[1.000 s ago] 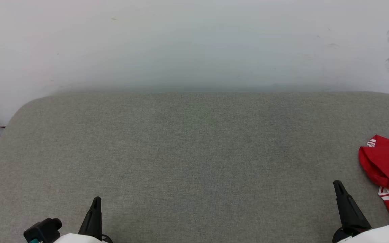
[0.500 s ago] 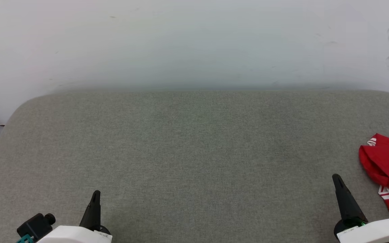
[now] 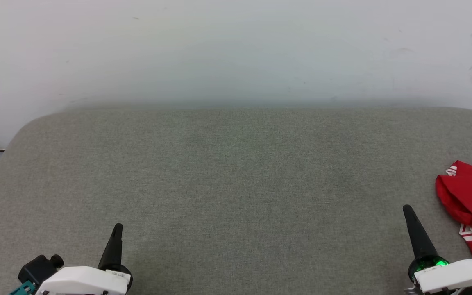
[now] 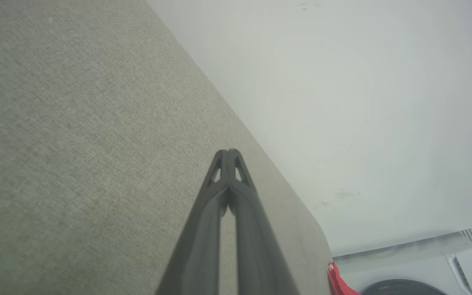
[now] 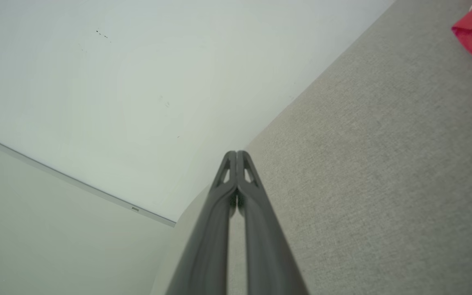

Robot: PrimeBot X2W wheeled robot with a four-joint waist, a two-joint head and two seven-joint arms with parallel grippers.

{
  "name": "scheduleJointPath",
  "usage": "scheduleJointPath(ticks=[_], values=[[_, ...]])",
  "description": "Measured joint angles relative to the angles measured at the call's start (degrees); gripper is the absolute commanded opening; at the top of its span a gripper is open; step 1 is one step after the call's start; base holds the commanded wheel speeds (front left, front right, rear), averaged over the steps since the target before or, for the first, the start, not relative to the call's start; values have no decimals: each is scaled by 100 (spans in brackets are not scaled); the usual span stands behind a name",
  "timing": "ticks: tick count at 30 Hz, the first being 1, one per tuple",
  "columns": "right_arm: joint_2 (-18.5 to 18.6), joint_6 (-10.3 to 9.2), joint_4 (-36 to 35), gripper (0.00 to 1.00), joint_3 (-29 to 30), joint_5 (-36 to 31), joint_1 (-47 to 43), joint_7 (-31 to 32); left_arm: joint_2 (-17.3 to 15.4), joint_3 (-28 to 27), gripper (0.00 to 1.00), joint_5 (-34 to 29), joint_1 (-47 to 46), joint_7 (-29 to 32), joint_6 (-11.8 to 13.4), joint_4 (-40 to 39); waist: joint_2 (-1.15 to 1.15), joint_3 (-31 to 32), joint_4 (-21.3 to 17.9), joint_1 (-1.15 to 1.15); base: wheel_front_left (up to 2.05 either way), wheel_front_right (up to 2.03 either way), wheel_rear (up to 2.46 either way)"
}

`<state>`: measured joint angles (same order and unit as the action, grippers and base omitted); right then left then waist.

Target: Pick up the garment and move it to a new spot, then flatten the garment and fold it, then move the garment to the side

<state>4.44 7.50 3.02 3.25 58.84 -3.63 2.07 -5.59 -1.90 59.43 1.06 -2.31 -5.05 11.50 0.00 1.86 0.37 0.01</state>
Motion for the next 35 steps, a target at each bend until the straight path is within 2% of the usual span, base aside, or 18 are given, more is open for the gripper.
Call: scheduleJointPath(ticks=[32,35], values=[[9,0,573,0,34,1851,476,109,137,-243,0,1714,-354,468,-110,132,0,-92,-17,0,0,0,0],[9,0,679,0,47,2186,573,148,170,-288,0,2027,-415,550,-148,160,0,-112,-20,-1,0,0,0]])
